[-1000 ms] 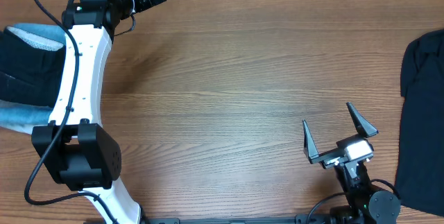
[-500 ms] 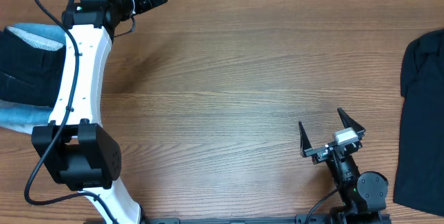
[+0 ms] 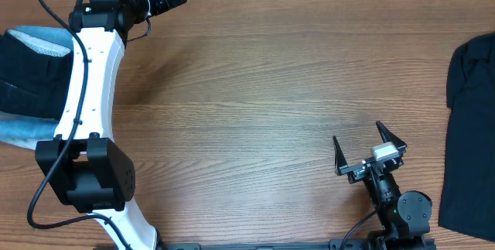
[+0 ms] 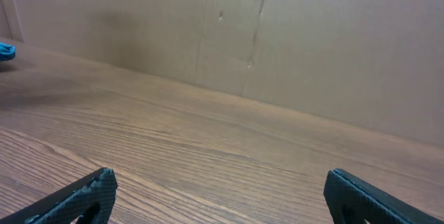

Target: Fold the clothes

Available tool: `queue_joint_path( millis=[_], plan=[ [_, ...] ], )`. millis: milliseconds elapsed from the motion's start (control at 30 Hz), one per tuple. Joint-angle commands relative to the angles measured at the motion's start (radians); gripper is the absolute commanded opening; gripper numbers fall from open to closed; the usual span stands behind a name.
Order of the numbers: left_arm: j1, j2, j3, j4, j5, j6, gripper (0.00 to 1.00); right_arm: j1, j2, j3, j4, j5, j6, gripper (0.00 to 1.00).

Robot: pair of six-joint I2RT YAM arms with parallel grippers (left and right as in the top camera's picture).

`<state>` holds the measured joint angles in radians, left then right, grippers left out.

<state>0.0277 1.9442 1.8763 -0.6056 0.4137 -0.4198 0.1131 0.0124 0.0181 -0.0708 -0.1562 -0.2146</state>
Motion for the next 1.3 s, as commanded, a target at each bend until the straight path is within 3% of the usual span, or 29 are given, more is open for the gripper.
queue_joint_path(
  millis=[0, 133, 233, 333, 567, 733, 867, 1033, 1133, 1200, 1267],
  plan=[
    [-0.002, -0.002, 0.004, -0.001, -0.006, -0.007, 1.00, 0.005, -0.009, -0.010, 0.003, 0.010, -0.002, 1.00],
    [-0.002, -0.002, 0.004, -0.001, -0.006, -0.007, 1.00, 0.005, -0.009, -0.010, 0.003, 0.010, -0.002, 1.00],
    [-0.005, -0.052, 0.004, -0.103, -0.006, -0.007, 1.00, 0.005, -0.009, -0.010, 0.003, 0.010, -0.002, 1.00],
    [-0.005, -0.222, 0.004, -0.247, -0.006, -0.007, 1.00, 0.005, -0.009, -0.010, 0.003, 0.010, -0.002, 1.00],
    [-0.005, -0.606, -0.042, -0.258, -0.039, -0.006, 1.00, 0.005, -0.009, -0.010, 0.003, 0.010, -0.002, 1.00],
    [-0.005, -0.895, -0.365, -0.258, -0.058, -0.007, 1.00, 0.005, -0.009, -0.010, 0.003, 0.010, -0.002, 1.00],
    [-0.005, -1.182, -0.766, -0.257, -0.058, -0.007, 1.00, 0.005, -0.009, -0.010, 0.002, 0.010, -0.002, 1.00],
    [-0.002, -1.360, -1.156, -0.180, -0.059, -0.007, 1.00, 0.005, -0.009, -0.010, 0.003, 0.010, -0.002, 1.00],
    [-0.002, -1.447, -1.407, 0.073, -0.082, -0.007, 1.00, 0.005, -0.009, -0.010, 0.003, 0.010, -0.002, 1.00],
    [-0.002, -1.535, -1.600, 0.365, -0.126, -0.007, 1.00, 0.005, -0.009, -0.010, 0.003, 0.010, -0.002, 1.00],
    [-0.002, -1.564, -1.650, 0.457, -0.149, -0.007, 1.00, 0.005, -0.009, -0.010, 0.003, 0.010, -0.002, 1.00]
  ],
)
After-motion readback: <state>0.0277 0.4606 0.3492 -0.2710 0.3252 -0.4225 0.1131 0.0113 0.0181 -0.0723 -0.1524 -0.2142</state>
